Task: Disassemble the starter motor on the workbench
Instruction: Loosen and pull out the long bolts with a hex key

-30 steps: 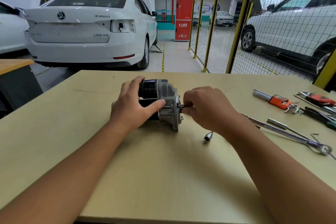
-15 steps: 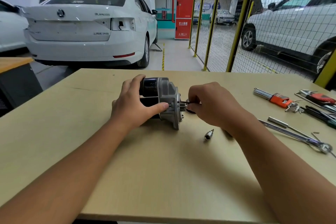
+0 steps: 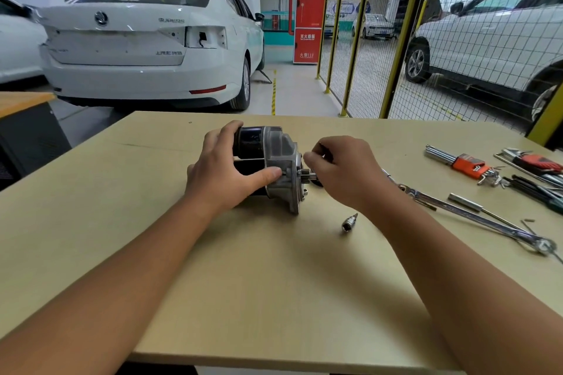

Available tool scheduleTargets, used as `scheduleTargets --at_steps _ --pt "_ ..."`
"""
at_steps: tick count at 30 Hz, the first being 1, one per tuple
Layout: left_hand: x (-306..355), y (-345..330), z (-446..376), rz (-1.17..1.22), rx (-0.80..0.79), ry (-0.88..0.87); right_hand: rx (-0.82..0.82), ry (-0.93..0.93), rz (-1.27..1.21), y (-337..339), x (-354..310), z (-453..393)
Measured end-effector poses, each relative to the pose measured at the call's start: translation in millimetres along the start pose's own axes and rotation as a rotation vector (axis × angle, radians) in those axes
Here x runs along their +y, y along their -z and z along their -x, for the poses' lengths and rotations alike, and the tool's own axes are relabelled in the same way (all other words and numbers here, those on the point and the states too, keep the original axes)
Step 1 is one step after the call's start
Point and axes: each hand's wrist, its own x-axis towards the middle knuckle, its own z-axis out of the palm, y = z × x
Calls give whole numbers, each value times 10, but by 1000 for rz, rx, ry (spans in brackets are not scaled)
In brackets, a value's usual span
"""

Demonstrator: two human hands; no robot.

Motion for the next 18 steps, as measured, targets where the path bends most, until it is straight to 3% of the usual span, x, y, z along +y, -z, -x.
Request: scheduleTargets --at_steps 5,18 --pt "-3 -5 -4 44 11 -16 -110 60 -3 -32 16 23" --pt "-28 -25 -23 37 10 -18 -119 128 -4 -69 113 -8"
